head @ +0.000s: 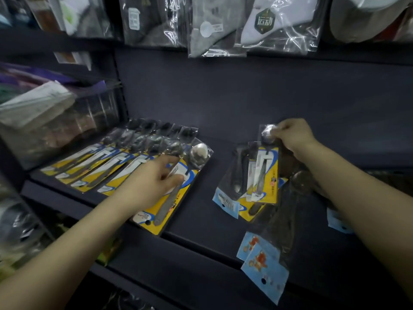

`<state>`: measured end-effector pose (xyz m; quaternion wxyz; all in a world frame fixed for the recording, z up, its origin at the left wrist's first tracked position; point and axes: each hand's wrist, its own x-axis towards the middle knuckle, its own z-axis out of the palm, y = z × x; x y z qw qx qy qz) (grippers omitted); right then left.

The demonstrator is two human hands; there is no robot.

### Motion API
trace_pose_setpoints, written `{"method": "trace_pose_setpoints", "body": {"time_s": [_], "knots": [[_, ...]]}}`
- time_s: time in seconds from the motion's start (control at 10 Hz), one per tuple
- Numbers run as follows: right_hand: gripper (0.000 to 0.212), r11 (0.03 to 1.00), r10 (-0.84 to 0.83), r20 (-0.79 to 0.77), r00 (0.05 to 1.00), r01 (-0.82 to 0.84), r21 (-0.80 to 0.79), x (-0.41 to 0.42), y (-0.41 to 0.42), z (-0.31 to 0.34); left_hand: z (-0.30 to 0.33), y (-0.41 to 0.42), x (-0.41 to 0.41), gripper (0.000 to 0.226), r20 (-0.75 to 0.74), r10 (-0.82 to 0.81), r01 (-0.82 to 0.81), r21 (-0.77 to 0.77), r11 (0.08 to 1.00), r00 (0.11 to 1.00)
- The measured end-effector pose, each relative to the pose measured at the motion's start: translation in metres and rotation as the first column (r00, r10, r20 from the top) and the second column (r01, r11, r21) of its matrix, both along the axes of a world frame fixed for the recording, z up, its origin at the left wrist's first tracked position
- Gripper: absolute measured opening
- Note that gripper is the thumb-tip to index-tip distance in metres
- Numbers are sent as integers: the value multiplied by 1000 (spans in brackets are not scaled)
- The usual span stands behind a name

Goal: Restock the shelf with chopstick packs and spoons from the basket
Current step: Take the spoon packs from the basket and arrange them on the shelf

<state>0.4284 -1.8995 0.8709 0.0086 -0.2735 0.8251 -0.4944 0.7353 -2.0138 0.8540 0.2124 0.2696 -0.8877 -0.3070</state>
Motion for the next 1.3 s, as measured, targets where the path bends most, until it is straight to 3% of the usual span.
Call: {"method": "trace_pose_setpoints", "body": {"time_s": [0.1,0.2,0.3,0.4,0.5,0.6,0.8,0.9,1.0,1.1,1.2,1.3], "knots": [[25,984,8,-111,994,-28,-176,23,-2,26,-4,-10,-1,42,67,-23,28,-68,997,997],[15,969,60,-248,967,-116,-217,56,-16,49,-3,-17,-1,36,22,-47,49,-73,996,999],[5,950,116,-197,974,-167,-263,75,-47,54,4,-30,5,28,-70,-29,25,-55,998,997],[22,967,139,-24,990,-141,-212,82,-82,42,7,-44,14,21,-114,-37,39,10,999,993],[34,994,106,125,986,-101,-48,80,-107,19,5,-51,17,17,-106,-51,52,7,999,993],[34,994,82,271,959,-99,50,72,-123,2,1,-52,14,23,-58,-110,107,-52,993,992],[32,999,13,318,948,-28,44,76,-128,-6,0,-54,3,39,64,-194,199,-76,977,979],[24,996,23,135,991,-35,85,96,-117,-7,-3,-54,-2,40,71,-225,230,-70,971,972],[28,963,245,224,943,-263,57,129,-94,2,-7,-53,-6,41,-2,-283,283,-60,957,959],[21,899,407,277,871,-436,51,145,-85,6,-5,-51,-5,47,35,-345,346,-79,935,938],[16,934,327,231,917,-350,68,140,-95,-1,-8,-61,4,48,232,-360,420,-309,854,904],[18,951,280,170,945,-298,89,131,-107,-8,-9,-77,20,57,372,-394,524,-373,766,841]]}}
